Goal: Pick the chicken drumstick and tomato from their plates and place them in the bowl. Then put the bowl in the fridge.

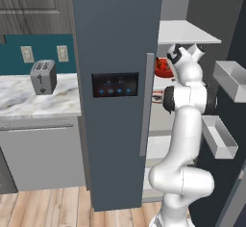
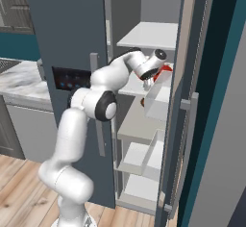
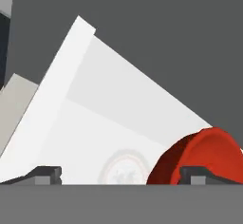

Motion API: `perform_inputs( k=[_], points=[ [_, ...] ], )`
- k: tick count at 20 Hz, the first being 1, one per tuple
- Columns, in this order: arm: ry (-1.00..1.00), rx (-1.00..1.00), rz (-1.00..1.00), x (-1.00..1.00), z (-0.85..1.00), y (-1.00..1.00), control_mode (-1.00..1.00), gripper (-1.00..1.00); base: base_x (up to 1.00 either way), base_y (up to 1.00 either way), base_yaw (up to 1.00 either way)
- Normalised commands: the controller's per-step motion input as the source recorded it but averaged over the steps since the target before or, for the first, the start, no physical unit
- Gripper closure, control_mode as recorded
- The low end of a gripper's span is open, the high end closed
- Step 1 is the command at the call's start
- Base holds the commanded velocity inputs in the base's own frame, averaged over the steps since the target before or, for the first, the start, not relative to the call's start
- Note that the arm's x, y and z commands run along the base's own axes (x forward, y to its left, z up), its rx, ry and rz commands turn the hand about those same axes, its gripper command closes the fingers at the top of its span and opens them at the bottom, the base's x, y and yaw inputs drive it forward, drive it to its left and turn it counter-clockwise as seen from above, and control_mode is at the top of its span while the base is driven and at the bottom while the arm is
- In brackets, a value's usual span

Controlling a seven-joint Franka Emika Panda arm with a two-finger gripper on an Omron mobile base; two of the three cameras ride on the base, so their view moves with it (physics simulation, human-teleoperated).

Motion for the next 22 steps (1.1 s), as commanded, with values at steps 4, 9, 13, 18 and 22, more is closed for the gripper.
perform_inputs(
  k=[4,9,13,18,22],
  points=[
    [-0.03,-0.12,0.00,-0.64,-0.23,0.39,-1.00,-1.00,0.00,0.00,0.00],
    [-0.06,-0.12,0.00,-0.81,-0.10,0.22,-1.00,-1.00,0.00,0.00,0.00],
    [-0.04,-0.07,0.00,-0.90,0.22,0.02,-1.00,-1.00,0.00,0.00,0.00],
    [0.19,-0.19,0.21,-0.25,0.58,0.36,-1.00,-1.00,0.00,0.00,0.00],
    [0.21,-0.01,0.45,-0.03,0.42,0.42,-1.00,-1.00,0.00,0.00,0.00]
  ],
)
